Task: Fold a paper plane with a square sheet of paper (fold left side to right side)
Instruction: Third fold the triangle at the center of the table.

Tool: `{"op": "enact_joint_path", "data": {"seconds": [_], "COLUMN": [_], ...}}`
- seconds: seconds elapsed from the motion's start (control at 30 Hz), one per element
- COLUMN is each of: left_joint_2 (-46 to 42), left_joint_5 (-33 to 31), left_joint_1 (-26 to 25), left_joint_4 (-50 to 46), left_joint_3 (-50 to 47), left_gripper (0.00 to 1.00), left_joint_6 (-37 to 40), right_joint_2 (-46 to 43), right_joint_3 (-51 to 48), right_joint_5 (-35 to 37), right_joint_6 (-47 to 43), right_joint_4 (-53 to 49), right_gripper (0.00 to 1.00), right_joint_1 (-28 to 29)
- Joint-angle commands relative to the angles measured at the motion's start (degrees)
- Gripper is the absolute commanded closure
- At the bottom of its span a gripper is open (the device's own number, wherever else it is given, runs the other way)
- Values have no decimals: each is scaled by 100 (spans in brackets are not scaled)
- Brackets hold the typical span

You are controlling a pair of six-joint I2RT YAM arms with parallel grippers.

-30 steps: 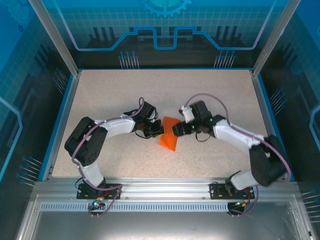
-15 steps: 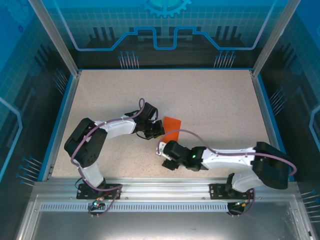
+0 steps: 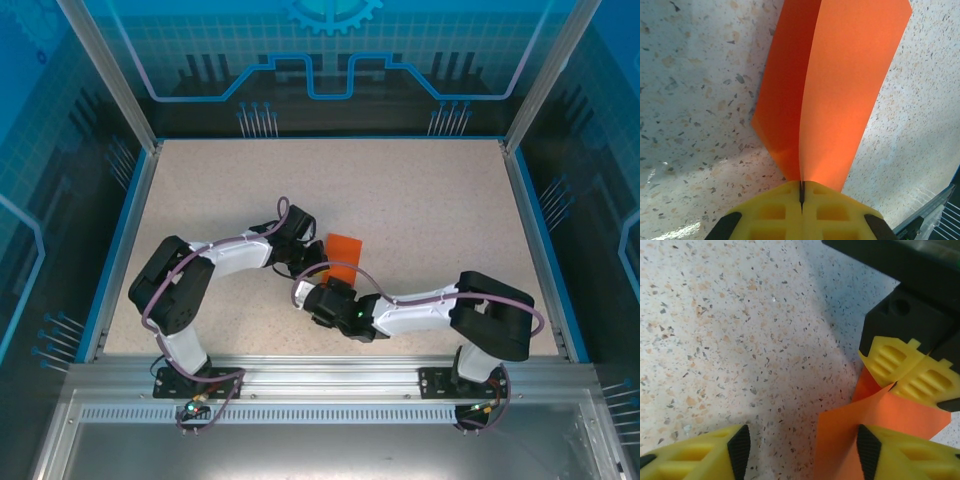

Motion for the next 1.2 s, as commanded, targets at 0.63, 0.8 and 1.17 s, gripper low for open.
{"op": "enact_joint_path", "data": {"seconds": [0.63, 0.8, 1.17], "left_joint_2": [-210, -681, -550], "left_joint_5": [-310, -446, 56], "left_joint_1": [-19, 151, 395], "left_joint_4": [-488, -941, -1066], "left_joint_3": [82, 0, 774], "left_gripper": [81, 59, 62], "left_joint_6": [232, 512, 1109], "right_joint_2": [-569, -538, -484], "right_joint_3": [-278, -353, -349], "right_joint_5": [-873, -963, -1081], "right_joint_6": [492, 533, 615], "right_joint_4": [-418, -416, -398], "right_gripper": [100, 100, 100], "right_joint_1": [-358, -431, -512]}}
